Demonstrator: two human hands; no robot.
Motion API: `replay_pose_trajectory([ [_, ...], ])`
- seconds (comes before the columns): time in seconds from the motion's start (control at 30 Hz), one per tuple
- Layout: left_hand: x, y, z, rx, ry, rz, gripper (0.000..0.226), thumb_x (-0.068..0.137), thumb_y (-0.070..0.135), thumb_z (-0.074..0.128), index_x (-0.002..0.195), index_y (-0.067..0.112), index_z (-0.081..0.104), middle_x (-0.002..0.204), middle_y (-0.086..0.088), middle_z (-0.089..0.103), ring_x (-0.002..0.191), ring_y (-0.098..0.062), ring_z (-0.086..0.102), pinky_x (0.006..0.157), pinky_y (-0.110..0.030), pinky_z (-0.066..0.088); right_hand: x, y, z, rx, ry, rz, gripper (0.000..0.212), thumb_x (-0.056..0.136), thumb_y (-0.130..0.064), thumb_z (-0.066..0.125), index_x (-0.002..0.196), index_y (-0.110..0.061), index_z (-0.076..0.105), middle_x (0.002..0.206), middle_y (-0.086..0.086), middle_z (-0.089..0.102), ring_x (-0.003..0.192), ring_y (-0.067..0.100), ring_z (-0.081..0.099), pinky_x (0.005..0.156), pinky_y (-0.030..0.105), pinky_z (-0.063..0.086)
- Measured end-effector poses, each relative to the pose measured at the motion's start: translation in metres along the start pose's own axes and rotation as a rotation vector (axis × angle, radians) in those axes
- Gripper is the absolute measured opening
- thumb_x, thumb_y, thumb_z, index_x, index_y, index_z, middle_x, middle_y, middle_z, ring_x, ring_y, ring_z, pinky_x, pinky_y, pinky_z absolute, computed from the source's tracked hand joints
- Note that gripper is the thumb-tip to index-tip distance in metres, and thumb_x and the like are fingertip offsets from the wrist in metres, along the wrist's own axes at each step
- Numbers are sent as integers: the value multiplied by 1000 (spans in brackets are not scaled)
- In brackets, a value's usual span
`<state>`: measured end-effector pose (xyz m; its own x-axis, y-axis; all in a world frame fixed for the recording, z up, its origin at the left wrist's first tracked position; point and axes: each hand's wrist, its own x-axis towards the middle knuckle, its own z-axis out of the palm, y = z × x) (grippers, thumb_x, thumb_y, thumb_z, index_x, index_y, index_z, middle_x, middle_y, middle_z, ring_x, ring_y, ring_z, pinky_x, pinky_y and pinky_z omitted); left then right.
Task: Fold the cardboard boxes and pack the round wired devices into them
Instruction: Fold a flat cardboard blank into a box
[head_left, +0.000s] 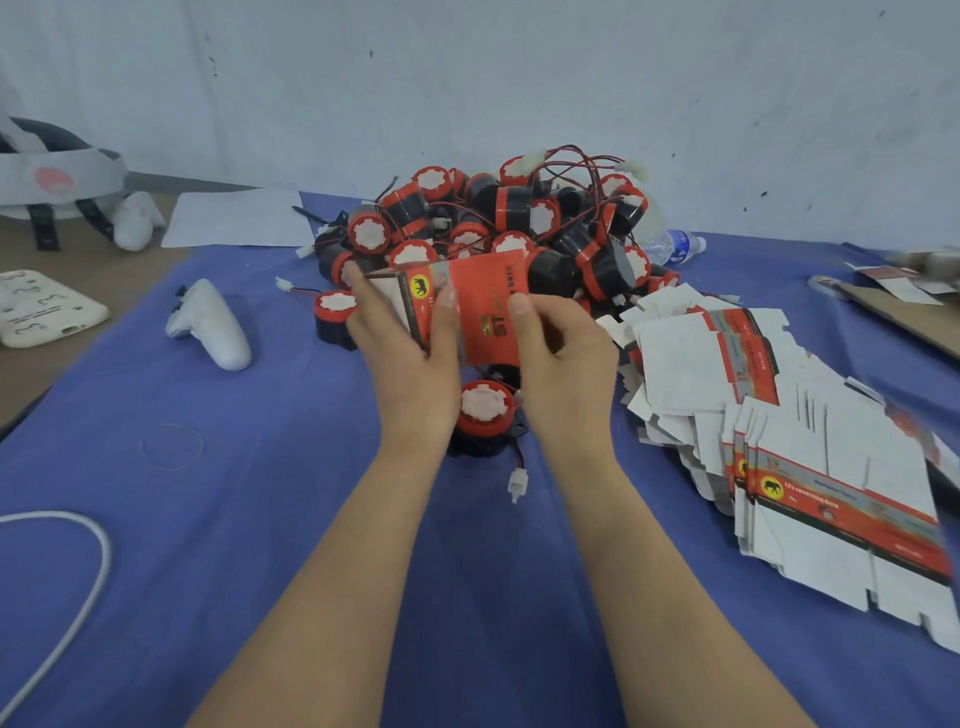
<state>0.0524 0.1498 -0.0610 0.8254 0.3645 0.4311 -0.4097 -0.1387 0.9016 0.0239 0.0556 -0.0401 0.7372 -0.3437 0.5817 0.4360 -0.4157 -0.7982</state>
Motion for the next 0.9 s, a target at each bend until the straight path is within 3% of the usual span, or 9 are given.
replay_pose_trajectory([
  [0.13,5,-2,-2,20,53,-46,74,102,37,41,152,25,-12,146,0,17,128,3,25,100,-19,31,-21,-11,21,-68,-124,-227,18,90,-15,64,102,-5,73,91,3,65,80,2,54,73,5,41],
  [0.27,8,1,0,-116,-34,-126,57,104,46,22,152,35,-9,152,10,14,119,25,19,106,-23,29,-21,-12,21,-26,-156,-229,22,93,-11,59,110,-2,70,98,7,64,82,5,55,74,9,44],
  [0.33,13,-2,0,-275,-135,-254,58,101,54,23,153,35,7,158,-1,21,140,-7,29,114,-38,31,-18,-13,17,1,-190,-189,22,94,-12,58,110,-5,71,98,4,63,83,7,57,74,11,45],
  [0.47,19,4,-12,-586,-193,-434,53,97,58,34,122,17,56,110,-3,68,103,-17,65,83,-35,54,-11,-14,10,222,-156,-30,23,97,-27,51,82,-28,68,84,-8,66,78,1,60,70,18,47],
  [0.6,22,3,-22,-887,-277,-663,47,99,53,35,116,19,63,102,-5,73,86,-19,71,70,-32,59,4,-3,-3,276,-8,138,23,99,-20,49,115,-18,65,108,-6,68,103,4,62,87,20,50],
  [0.73,16,4,-23,-899,-538,-869,52,97,45,39,96,10,76,103,-14,72,84,-27,71,70,-39,58,10,9,-11,281,-263,207,45,95,-26,57,138,-29,46,130,-8,55,118,3,53,92,19,46],
  [0.8,14,6,-24,-873,-653,-909,43,87,41,49,88,9,78,99,-14,73,82,-29,72,73,-43,58,10,11,-13,259,-354,191,34,94,-23,59,127,-26,57,119,-5,64,104,3,61,80,21,51],
  [0.87,15,6,-27,-836,-685,-894,45,79,45,53,95,10,75,104,-14,72,86,-32,72,72,-46,59,11,9,-13,119,-236,148,13,94,-22,58,92,-14,68,82,-1,68,72,0,58,63,18,45],
  [0.9,16,6,-28,-804,-684,-878,49,80,50,53,100,11,74,109,-14,71,91,-32,71,70,-46,59,11,12,-13,30,-141,127,25,95,-24,58,74,-12,63,67,2,61,60,-1,49,57,16,39],
])
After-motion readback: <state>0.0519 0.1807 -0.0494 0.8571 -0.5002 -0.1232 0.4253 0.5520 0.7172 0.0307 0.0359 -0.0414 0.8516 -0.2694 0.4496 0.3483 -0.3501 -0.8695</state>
